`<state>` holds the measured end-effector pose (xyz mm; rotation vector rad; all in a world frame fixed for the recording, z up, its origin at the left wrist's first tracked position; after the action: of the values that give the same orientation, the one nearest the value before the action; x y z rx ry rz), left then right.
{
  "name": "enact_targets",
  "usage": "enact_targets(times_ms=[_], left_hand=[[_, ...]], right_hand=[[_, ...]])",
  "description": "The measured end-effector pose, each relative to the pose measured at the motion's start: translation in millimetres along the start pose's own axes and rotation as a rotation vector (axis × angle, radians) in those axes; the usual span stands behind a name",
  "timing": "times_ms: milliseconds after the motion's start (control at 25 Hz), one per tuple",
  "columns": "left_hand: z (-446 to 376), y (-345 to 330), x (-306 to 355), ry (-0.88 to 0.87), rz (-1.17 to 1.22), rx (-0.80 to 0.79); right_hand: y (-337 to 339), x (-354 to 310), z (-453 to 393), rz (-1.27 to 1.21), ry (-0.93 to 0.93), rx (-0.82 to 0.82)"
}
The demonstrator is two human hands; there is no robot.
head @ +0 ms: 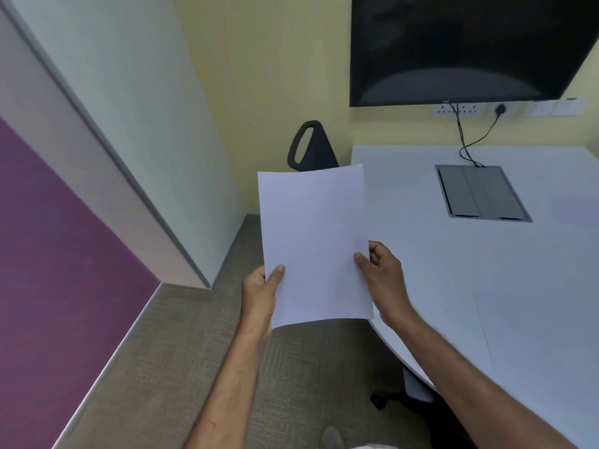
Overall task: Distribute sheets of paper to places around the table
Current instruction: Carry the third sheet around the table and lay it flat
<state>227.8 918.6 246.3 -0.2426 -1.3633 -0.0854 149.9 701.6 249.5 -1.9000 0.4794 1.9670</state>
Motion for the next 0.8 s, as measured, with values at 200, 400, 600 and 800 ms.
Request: enact_targets(times_ms=[200,400,600,800], left_hand=[[-120.1,-19.5,19.6,0.045,-0.101,-0.09],[-240.8,-60.8,24.9,0.075,-0.159,-0.258],[-359.4,-103.7,33.3,0.105,-0.237,-0.431],[-468.9,-161.5,33.8,0.08,-0.343,-0.619]], right_hand=[[-12.1,2.2,-91.4,0.014,-0.045,0.122],[-7.0,15.5,-182.2,0.016,-0.079,0.254],[-6.1,33.3,-268.4,0.019,-0.127,0.436],[-2.1,59.5,-339.7,-0.02,-0.174,0.65]])
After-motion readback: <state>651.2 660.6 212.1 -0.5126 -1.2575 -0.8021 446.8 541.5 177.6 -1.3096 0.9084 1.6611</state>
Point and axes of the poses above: each hand's wrist, its own z-axis away from the middle knuckle, its own y-axis out of the back of the hand, x = y × z, the point moved 1 cm from there along -z, towards the middle knuckle, and after that the axes turned 4 degrees about -x, right-handed, at the moved point
